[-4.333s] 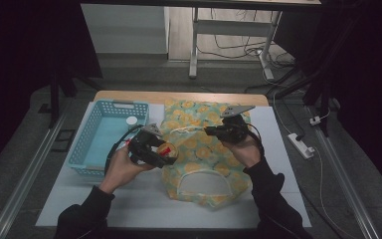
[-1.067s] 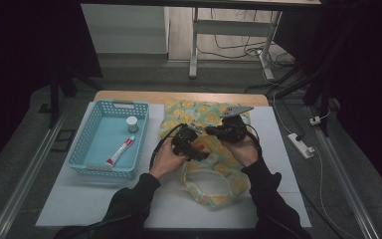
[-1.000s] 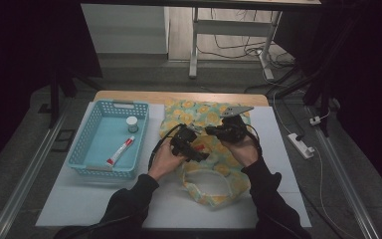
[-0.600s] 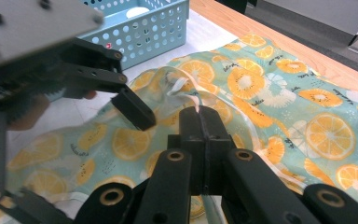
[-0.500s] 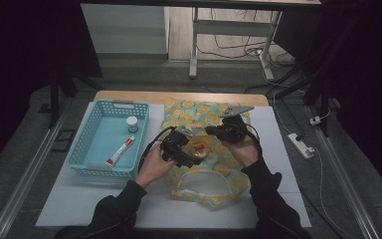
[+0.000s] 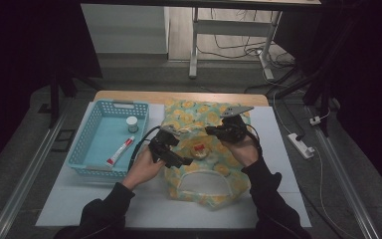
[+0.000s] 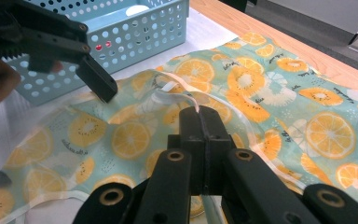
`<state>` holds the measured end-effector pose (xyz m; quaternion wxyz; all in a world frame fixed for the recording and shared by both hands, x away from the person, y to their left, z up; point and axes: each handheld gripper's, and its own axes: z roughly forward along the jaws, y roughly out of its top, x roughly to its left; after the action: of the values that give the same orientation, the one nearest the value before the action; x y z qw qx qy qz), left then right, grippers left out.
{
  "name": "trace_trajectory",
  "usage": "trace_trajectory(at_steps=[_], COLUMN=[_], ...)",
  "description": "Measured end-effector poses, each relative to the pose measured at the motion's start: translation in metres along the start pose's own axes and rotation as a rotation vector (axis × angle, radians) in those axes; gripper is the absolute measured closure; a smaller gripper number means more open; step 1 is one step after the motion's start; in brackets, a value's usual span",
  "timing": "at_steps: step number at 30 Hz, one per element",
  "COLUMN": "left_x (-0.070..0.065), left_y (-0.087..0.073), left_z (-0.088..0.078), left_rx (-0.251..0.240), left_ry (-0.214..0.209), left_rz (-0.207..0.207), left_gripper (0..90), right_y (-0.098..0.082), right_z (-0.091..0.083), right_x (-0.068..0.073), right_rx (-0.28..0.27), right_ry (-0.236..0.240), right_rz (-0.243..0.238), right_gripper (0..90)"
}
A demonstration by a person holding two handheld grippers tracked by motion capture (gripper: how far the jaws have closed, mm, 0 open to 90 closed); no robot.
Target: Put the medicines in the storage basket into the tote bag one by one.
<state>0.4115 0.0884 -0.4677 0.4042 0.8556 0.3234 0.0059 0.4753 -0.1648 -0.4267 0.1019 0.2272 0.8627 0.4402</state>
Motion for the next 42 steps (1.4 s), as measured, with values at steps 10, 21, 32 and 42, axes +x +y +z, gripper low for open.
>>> trace_trajectory(at_steps=[10, 21, 32, 42], left_x=[0.014, 0.038, 0.059, 0.081], left_y=[-0.008, -0.026, -0.044, -0.062], left_z=[-0.028, -0.064, -0.09, -0.103], left_rx=[-0.02, -0.045, -0.065, -0.043], left_ry=[0.036, 0.087, 0.189, 0.269], left_rz=[-0.033, -0.092, -0.134, -0.202], left_gripper=[0.0, 0.0, 0.0, 0.0], right_y=[-0.001, 0.0, 0.0, 0.0], right_z=[0.0, -0.001, -0.002, -0.002], right_x=[-0.001, -0.001, -0.001, -0.001], right_rx=[0.0, -0.004, -0.003, -0.003], right_ry=[-0.004, -0.006, -0.006, -0.007], right_rz=[0.001, 0.002, 0.002, 0.002], right_gripper=[90.0, 90.0, 90.0, 90.0])
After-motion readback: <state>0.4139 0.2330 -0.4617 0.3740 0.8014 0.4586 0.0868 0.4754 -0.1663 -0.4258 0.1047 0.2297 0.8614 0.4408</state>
